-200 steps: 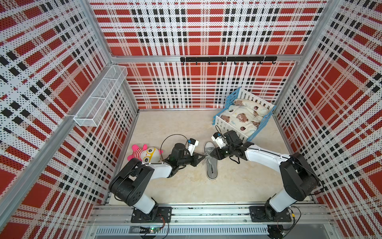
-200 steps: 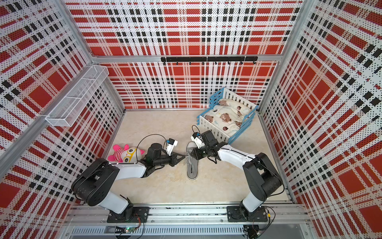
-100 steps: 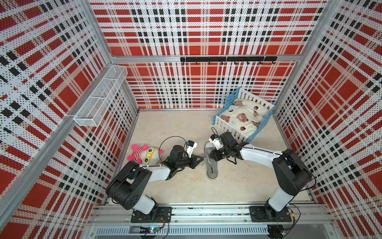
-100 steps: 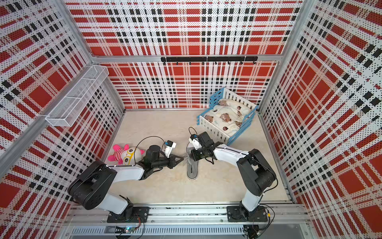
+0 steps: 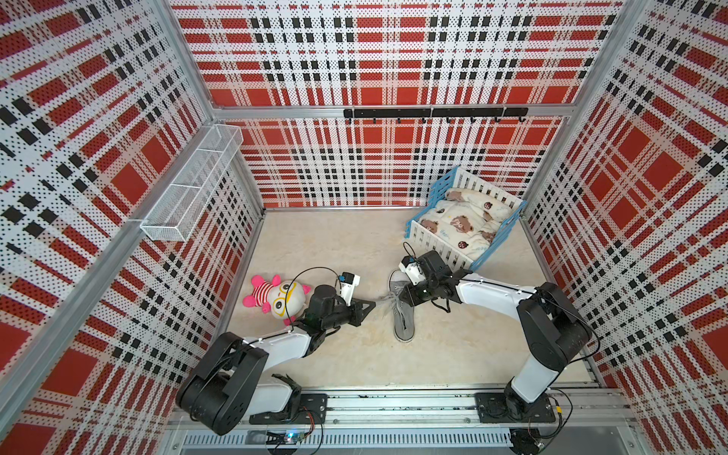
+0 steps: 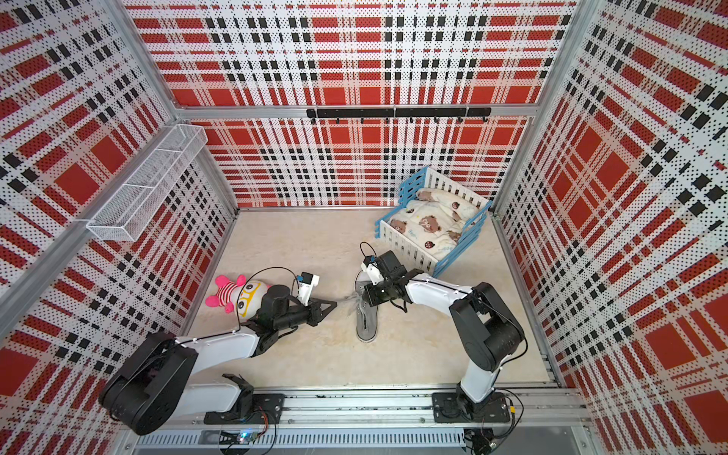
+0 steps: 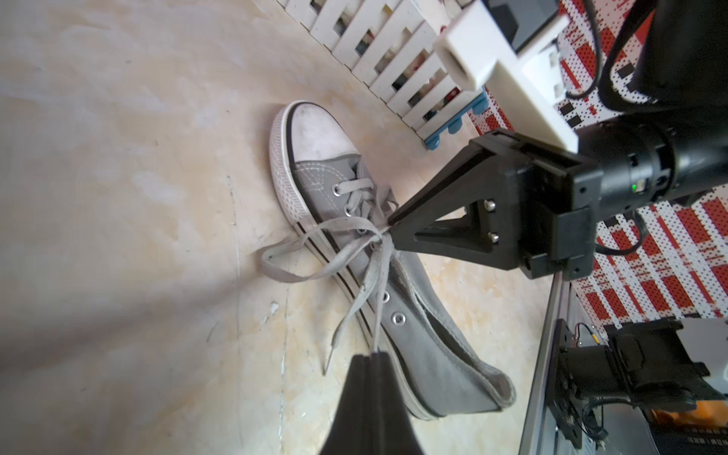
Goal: Tie the shoes
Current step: Tie the shoelace on the shoe.
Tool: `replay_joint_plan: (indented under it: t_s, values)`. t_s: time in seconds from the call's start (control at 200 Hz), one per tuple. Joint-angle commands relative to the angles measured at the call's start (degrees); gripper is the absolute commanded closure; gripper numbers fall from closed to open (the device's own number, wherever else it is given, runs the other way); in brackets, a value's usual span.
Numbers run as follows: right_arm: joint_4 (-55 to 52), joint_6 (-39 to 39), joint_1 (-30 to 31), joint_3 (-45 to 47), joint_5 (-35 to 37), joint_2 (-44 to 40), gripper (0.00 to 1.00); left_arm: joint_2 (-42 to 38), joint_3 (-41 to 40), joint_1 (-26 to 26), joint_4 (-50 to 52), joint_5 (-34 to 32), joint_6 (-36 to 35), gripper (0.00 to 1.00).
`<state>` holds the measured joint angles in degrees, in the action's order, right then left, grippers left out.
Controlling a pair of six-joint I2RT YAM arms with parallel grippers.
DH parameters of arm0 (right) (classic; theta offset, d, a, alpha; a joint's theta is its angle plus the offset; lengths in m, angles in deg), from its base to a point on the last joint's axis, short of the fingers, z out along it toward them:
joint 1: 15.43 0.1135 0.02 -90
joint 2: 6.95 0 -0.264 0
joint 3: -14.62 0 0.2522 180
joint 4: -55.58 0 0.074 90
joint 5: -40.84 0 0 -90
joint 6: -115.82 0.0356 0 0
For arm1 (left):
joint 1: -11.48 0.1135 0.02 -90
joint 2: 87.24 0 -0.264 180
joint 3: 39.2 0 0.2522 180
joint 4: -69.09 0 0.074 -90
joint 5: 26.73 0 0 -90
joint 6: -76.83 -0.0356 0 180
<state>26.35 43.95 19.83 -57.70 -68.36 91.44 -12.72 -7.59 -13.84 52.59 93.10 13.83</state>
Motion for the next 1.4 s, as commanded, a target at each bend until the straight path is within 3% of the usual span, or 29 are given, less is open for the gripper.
replay_joint_plan:
  t_s: [0.0,0.291,0.481,0.661,1.057,1.393]
  values:
    - [-1.2,0.3,0.2,-1.0,2.2,1.3,0.83,-2.9,-1.9,0.7,0.8,-2.5,2.0,1.00]
    - [0.4,-0.1,-0.2,-1.1,-2.2,-1.3,0.78,2.8,-1.5,-3.3,1.0,-2.8,1.2,1.00]
    - [2.9,1.0,-2.7,1.1,-9.3,-5.8,0.68,6.7,-0.2,-4.9,1.0,-4.5,0.1,0.76]
    - [5.2,3.1,-6.9,3.5,-13.0,-8.6,0.60,7.1,0.8,-4.4,1.6,-4.8,-1.1,0.63]
    - [4.4,7.3,-7.8,-1.1,-8.7,0.2,0.46,7.7,3.5,-4.0,2.6,-5.1,-2.1,0.60]
    - [8.0,9.3,-7.5,-0.8,-12.1,4.0,0.47,8.2,4.1,-3.9,2.6,-5.7,-2.6,0.60]
